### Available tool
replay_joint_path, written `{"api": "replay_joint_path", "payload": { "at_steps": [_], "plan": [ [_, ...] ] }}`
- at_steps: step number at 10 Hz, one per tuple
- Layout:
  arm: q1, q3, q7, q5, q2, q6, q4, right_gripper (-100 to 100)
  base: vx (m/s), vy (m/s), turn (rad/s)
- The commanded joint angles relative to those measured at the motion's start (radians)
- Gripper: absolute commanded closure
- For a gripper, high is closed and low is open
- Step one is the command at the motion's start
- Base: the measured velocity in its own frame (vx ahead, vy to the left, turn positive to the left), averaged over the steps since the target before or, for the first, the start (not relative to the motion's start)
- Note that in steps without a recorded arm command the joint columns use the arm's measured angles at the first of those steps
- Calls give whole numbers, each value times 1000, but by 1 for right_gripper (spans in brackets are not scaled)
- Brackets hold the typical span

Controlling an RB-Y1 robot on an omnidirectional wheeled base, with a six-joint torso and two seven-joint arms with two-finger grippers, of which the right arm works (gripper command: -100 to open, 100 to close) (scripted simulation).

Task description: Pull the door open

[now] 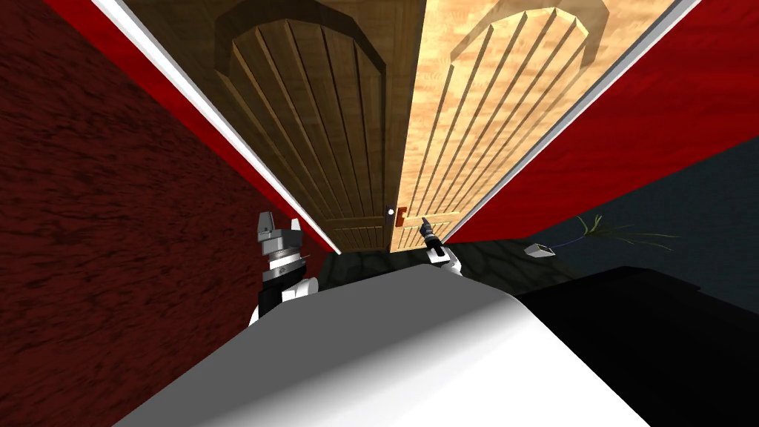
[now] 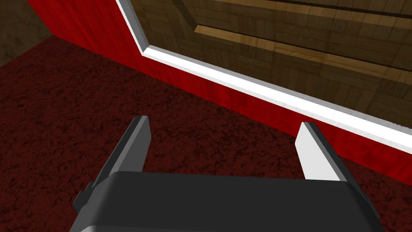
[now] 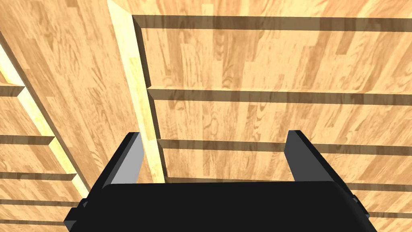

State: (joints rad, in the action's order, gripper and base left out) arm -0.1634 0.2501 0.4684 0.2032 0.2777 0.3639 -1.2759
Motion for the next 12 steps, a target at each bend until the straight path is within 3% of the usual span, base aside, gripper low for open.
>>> {"api": "replay_joint_path", "payload": {
  "at_steps": [1, 3, 4, 5, 10, 11, 12],
  "plan": [
    [11, -9, -1, 1, -6, -2, -8, -100, 208, 23, 94],
    [34, -29, -3, 4, -18, 2, -15, -100, 216, 94, 145],
    [22, -25, -4, 4, -19, -8, -28, -100, 88, 57, 30],
    [22, -25, -4, 4, -19, -8, -28, 100, -8, -7, -29],
    [22, -25, -4, 4, -19, -8, -28, 100, -19, -13, -2],
    [4, -18, 2, 4, -10, -9, -29, -100, -131, -66, -112],
    [1, -18, 4, 5, -9, -8, -31, -100, -219, -65, -73]
  ]
}}
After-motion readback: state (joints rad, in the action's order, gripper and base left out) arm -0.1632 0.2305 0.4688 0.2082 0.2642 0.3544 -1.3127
